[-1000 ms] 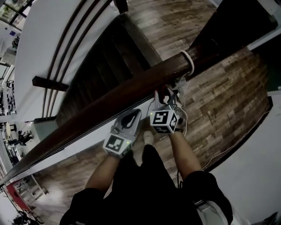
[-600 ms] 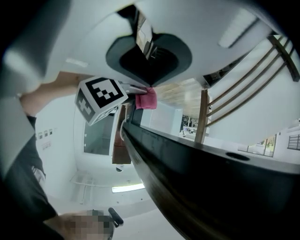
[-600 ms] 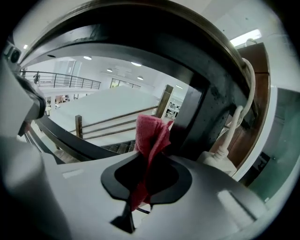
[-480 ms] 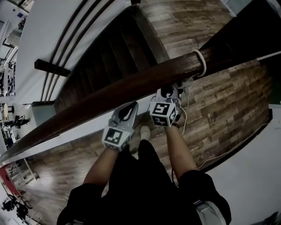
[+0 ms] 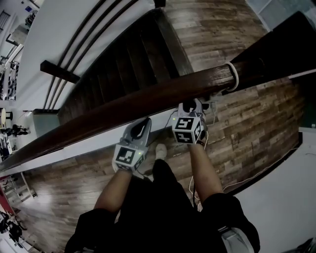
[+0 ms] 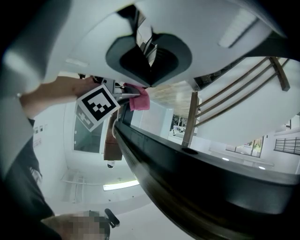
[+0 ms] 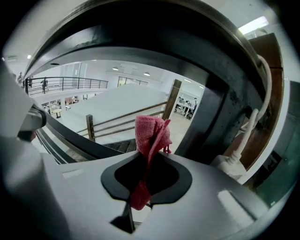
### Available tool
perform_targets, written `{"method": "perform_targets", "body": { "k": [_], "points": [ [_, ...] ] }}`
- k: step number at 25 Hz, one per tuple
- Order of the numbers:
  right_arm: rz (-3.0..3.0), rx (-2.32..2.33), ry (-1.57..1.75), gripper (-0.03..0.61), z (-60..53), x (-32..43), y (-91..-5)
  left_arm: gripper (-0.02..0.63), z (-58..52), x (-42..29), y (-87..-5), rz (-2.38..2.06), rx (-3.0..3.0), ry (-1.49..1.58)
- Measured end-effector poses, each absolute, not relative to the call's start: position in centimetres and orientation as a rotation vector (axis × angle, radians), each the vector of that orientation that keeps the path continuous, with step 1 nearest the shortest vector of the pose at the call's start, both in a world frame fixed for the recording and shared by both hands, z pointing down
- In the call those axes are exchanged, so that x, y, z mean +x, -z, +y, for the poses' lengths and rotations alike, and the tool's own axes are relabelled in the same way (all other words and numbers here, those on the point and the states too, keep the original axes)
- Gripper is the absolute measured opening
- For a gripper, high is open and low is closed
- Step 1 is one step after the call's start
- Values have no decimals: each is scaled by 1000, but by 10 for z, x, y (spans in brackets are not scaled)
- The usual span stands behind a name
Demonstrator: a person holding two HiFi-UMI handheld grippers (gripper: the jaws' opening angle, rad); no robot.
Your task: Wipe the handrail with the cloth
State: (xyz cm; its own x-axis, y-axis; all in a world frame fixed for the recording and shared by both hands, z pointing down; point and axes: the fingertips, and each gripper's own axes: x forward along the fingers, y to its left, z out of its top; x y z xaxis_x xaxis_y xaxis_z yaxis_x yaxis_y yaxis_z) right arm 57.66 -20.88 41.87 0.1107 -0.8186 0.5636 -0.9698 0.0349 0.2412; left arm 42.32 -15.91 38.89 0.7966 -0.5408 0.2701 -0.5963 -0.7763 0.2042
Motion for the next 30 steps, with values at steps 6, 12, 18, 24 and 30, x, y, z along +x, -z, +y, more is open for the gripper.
{"method": "perform_targets", "body": {
  "k": [6, 12, 18, 24, 30],
  "points": [
    [-1773, 1752, -309, 40, -207, 541, -420, 0, -156, 400, -391, -882, 2685, -277],
    [-1793, 1713, -313, 40, -203, 506, -425, 0, -154, 370, -387, -904, 2685, -245],
    [-1810, 1680, -311, 40, -205, 470, -430, 0, -152, 335, -384, -938, 2679, -221],
    [-1837, 1638, -303, 40, -207, 431, -429, 0, -158, 297, -380, -1065, 2635, -248],
    [-1877, 1568, -283, 40, -211, 390, -429, 0, -161, 264, -375, -1139, 2599, -208]
  ]
}}
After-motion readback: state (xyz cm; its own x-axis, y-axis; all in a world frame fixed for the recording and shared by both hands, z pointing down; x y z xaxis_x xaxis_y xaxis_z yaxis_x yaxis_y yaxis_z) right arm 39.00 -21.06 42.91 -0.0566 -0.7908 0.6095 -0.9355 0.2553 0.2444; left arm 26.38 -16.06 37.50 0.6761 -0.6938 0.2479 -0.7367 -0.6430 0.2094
